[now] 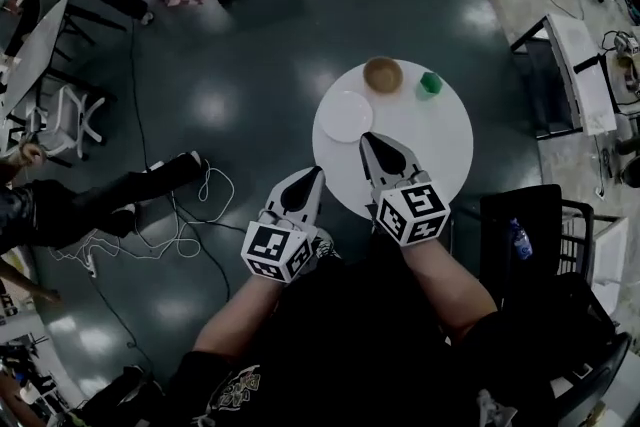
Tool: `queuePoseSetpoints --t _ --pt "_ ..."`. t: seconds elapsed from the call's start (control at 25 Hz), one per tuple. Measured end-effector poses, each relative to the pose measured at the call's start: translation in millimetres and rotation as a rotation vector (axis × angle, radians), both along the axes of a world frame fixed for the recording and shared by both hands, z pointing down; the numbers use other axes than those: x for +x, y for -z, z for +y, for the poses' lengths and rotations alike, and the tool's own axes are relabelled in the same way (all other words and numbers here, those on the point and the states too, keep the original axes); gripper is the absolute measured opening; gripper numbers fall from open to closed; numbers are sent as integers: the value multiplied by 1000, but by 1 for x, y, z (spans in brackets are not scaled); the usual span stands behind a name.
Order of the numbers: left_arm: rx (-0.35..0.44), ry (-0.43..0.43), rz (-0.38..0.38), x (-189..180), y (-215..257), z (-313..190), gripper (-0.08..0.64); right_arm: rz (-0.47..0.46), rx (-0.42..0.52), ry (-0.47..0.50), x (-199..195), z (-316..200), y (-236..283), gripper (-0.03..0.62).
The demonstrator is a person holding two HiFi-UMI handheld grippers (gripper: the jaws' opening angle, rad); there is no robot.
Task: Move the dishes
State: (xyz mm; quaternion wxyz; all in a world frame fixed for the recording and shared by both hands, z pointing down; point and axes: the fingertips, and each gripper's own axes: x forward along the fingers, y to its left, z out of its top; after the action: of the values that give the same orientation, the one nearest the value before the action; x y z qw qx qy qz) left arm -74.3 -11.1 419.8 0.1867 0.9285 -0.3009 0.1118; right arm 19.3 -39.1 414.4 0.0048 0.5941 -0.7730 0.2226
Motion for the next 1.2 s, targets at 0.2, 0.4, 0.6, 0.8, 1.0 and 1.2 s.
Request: queuePoseSetpoints --t 0.2,0.4,0.6,0.8,1.0,1.2 --pt "1 -40 -4 -22 12 19 5 12 15 -21 -24 33 16 21" --pt "-10 -67 0 -39 21 35 5 29 14 -40 -41 62 28 21" --pt "-22 -125 4 -43 25 54 5 40 10 -61 -53 91 34 21" --pt "-8 -155 13 -39 30 66 5 53 5 -89 -58 110 34 21" --pt "-26 -148 7 -44 26 73 5 59 -9 -107 -62 124 28 21" --pt "-33 -167 10 -42 25 77 5 60 -16 -108 -66 132 25 21"
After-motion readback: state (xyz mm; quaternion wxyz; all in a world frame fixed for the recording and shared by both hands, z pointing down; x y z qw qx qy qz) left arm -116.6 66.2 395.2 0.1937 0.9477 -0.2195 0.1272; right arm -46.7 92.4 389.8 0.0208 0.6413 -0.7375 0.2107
